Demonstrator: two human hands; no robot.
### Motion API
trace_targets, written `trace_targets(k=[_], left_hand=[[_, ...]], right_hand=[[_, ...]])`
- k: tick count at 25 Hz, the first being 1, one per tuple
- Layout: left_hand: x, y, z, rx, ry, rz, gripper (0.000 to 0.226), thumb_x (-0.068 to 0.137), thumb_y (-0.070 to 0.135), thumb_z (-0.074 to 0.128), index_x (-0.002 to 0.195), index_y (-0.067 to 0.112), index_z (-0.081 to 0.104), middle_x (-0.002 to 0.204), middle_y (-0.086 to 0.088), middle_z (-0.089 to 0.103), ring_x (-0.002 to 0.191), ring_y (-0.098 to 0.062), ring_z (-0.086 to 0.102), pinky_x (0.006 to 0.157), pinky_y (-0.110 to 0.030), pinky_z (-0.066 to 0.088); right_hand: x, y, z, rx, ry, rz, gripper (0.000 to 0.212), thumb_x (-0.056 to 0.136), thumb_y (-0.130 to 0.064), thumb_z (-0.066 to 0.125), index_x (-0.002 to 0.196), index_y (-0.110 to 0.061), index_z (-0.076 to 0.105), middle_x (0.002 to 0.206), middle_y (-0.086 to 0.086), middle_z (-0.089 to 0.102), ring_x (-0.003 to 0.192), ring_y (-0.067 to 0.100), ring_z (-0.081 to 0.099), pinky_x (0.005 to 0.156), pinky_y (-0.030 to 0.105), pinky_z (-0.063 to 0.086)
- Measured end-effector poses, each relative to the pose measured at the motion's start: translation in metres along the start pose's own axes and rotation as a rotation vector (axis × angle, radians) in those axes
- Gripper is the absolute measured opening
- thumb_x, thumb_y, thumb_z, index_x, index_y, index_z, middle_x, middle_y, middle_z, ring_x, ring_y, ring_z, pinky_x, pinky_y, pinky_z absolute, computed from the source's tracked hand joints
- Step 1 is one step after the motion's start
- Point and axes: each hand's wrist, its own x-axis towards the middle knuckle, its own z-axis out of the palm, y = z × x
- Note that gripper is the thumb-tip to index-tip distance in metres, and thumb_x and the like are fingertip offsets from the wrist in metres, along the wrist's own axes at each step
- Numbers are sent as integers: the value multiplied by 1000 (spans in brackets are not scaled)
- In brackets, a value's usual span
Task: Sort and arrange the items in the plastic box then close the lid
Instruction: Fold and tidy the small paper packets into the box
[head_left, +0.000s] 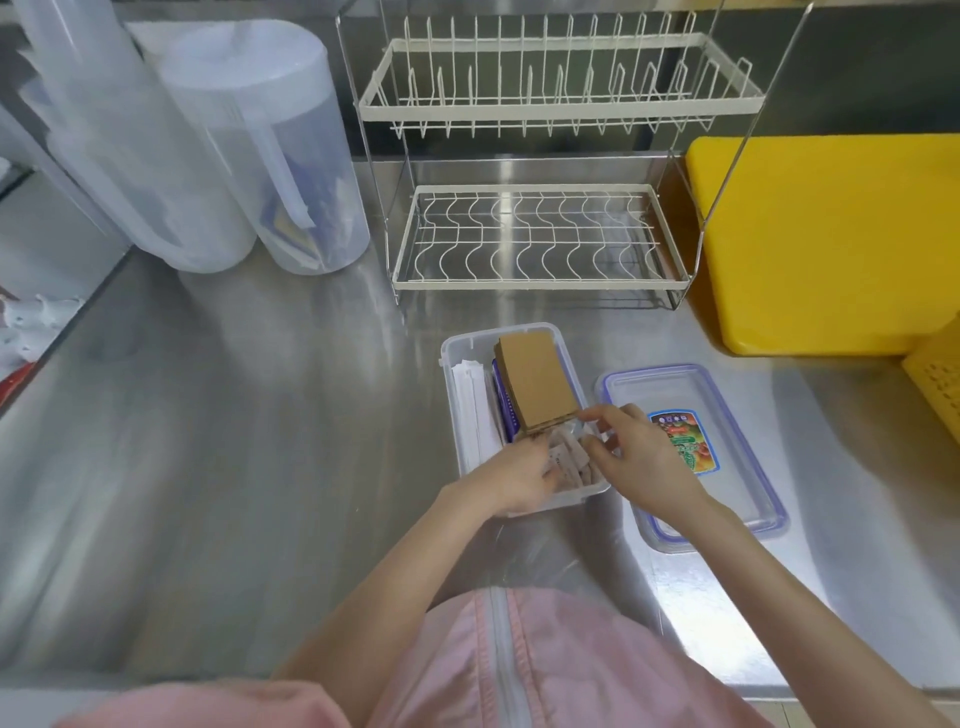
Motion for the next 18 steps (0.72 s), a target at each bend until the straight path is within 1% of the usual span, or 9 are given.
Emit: trace_targets(k=[3,5,6,8,10,12,14,16,18], left_hand=[[13,0,2,115,-81,-49,47,91,10,40,137,5,30,140,-19,41,125,-31,41,104,-38,36],[20,1,2,183,-104,-64,47,90,9,40,136,3,30,140,-19,39,127,-32,38,105,-37,35],[22,3,2,190,-106,-63,44,90,8,41,133,1,33,137,-20,42,124,-32,41,100,-35,37],[26,5,1,172,-105,-59,36,88,6,44,124,0,42,125,-21,51,110,-31,50,87,-34,41],[29,7,2,144,-101,-55,31,87,6,47,118,2,48,116,-20,56,98,-27,54,84,-35,45],[29,8,2,114,-92,-47,29,87,7,50,115,4,50,110,-17,58,98,-26,55,84,-35,47],[28,9,1,74,-82,-22,26,86,12,53,112,6,53,104,-14,59,100,-27,56,82,-33,45],[25,9,-1,35,-73,-4,32,84,14,56,116,9,51,111,-13,60,104,-26,56,83,-30,43],[23,7,-1,-2,-63,-11,43,83,14,58,124,10,45,119,-11,58,109,-25,54,83,-27,42]], right_hand=[[1,4,-1,47,-9,-6,29,91,-17,46,119,-17,56,107,9,53,76,16,54,73,22,41],[3,8,-4,99,-33,4,29,92,-15,43,117,-19,57,102,6,53,75,12,52,68,13,37],[4,10,-5,132,-45,6,30,92,-14,42,117,-19,58,98,5,52,73,10,52,62,8,36],[5,14,-7,178,-67,-1,31,92,-12,41,117,-20,59,95,1,51,71,3,51,61,2,39],[4,16,-7,212,-71,1,31,92,-12,42,118,-20,58,98,0,51,73,0,51,64,6,41],[3,17,-4,237,-56,8,31,92,-12,42,117,-19,58,98,0,52,73,1,51,68,17,43],[3,17,-3,249,-49,14,30,92,-12,42,115,-20,58,99,0,52,73,2,51,70,20,44],[3,16,-3,250,-56,15,31,92,-11,42,115,-21,58,100,1,52,73,2,51,72,23,44],[3,16,-3,239,-64,16,33,91,-10,41,117,-22,57,101,0,51,74,2,51,73,23,44]])
